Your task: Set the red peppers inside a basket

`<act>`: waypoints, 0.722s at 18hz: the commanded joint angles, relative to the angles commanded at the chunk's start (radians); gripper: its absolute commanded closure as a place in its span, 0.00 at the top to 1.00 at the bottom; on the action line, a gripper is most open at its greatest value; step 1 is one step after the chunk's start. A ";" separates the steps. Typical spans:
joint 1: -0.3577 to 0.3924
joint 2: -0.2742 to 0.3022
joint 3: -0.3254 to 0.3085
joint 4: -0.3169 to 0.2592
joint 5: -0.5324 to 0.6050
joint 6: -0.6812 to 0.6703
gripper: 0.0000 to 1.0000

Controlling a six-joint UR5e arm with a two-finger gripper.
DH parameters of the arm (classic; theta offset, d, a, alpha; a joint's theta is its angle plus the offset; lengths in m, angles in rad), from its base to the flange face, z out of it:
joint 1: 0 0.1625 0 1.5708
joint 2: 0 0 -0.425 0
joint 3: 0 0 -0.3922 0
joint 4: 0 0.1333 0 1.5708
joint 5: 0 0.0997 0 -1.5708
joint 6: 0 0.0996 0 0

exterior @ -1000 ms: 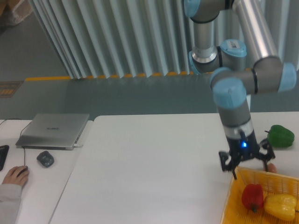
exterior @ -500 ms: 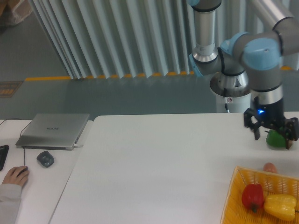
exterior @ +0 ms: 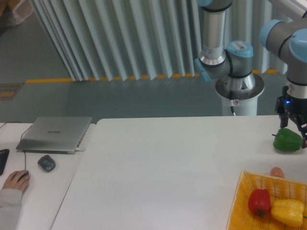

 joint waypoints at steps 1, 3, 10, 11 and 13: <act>0.000 0.000 -0.005 0.003 0.021 0.051 1.00; -0.003 0.000 -0.006 0.002 0.058 0.067 1.00; -0.008 -0.006 -0.040 0.003 0.061 0.079 1.00; -0.008 -0.006 -0.041 0.003 0.061 0.079 1.00; -0.008 -0.005 -0.049 0.003 0.060 0.077 1.00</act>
